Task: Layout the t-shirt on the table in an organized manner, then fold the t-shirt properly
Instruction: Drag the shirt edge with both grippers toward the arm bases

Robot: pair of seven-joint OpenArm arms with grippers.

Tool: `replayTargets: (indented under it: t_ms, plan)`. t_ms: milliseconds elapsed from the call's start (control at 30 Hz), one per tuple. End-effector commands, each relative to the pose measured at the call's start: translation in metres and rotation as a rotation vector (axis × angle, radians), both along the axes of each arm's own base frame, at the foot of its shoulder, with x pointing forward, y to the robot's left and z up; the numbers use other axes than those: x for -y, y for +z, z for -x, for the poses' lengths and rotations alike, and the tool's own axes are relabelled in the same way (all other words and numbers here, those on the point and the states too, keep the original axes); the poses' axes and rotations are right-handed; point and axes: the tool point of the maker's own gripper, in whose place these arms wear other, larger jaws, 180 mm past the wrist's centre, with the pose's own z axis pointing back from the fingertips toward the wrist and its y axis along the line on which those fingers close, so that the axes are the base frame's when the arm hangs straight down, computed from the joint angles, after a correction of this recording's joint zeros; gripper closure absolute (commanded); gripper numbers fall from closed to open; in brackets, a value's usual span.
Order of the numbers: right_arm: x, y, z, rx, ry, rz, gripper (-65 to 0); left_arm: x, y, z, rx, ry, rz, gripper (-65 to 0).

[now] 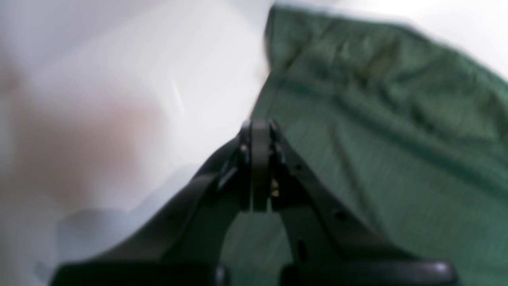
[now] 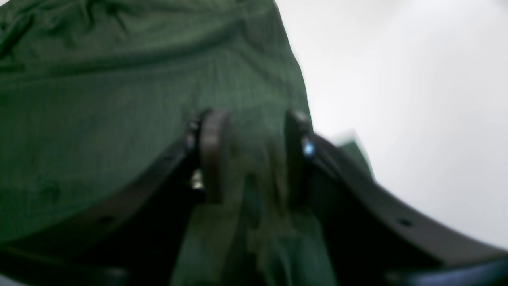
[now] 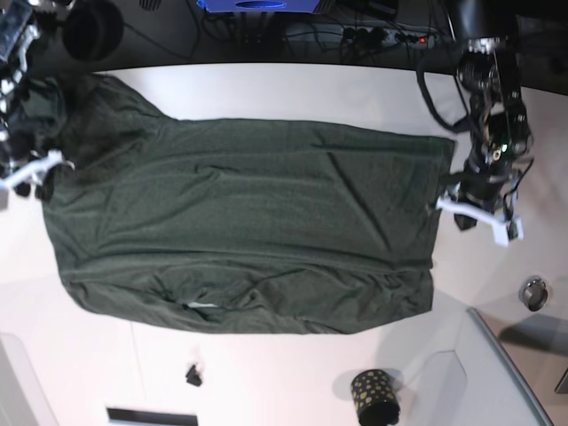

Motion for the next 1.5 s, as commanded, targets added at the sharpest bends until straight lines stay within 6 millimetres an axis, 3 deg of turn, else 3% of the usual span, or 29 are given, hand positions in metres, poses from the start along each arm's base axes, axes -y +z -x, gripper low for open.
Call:
replayTargets:
  t_ms: [0,133,267,333,467,633,733,933,1067,1200,1333,1467]
  plan:
    - [-0.003,0.005,0.0,0.011,0.02,-0.016,-26.7,-0.005,0.011,0.001,0.036,-0.015,-0.025,0.0]
    - [-0.014,-0.023,0.025,-0.079,0.065,-0.089,-29.9,0.006,-0.016,0.045,-0.05,-0.136,-0.01,0.0]
    - [-0.023,-0.037,0.033,-0.115,0.102,-0.117,-29.9,0.013,-0.045,0.077,-0.135,-0.179,0.032,-16.3]
    - [-0.025,-0.046,0.037,-0.137,0.1,-0.136,-29.9,0.013,-0.056,0.085,-0.167,-0.172,0.046,-20.2]
    - [-0.027,-0.062,0.042,-0.172,0.087,-0.17,-26.9,0.017,-0.063,0.085,-0.133,-0.15,0.065,-20.7]
    - [-0.04,-0.088,0.049,-0.241,0.11,-0.226,-8.7,0.02,-0.064,0.087,-0.124,-0.145,0.069,-20.7]
    - [-0.049,-0.107,0.059,-0.307,0.148,-0.247,-8.1,0.018,-0.065,0.09,-0.131,-0.142,0.065,-20.7]
    - [-0.038,-0.124,0.087,-0.389,0.129,-0.253,-7.8,0.013,-0.069,0.101,-0.157,-0.139,0.057,-20.7]
    - [-0.035,-0.122,0.098,-0.401,0.128,-0.235,-7.7,0.013,-0.07,0.107,-0.166,-0.14,0.055,-20.7]
    - [-0.028,-0.117,0.095,-0.39,0.092,-0.211,-7.7,0.014,-0.069,0.106,-0.165,-0.142,0.054,-20.7]
    - [-0.026,-0.09,0.077,-0.318,0.127,-0.154,-7.7,0.016,-0.059,0.1,-0.135,-0.152,0.046,-20.7]
    - [-0.037,-0.06,0.081,-0.26,0.158,-0.107,-8.4,0.019,-0.046,0.107,-0.118,-0.174,0.027,-20.7]
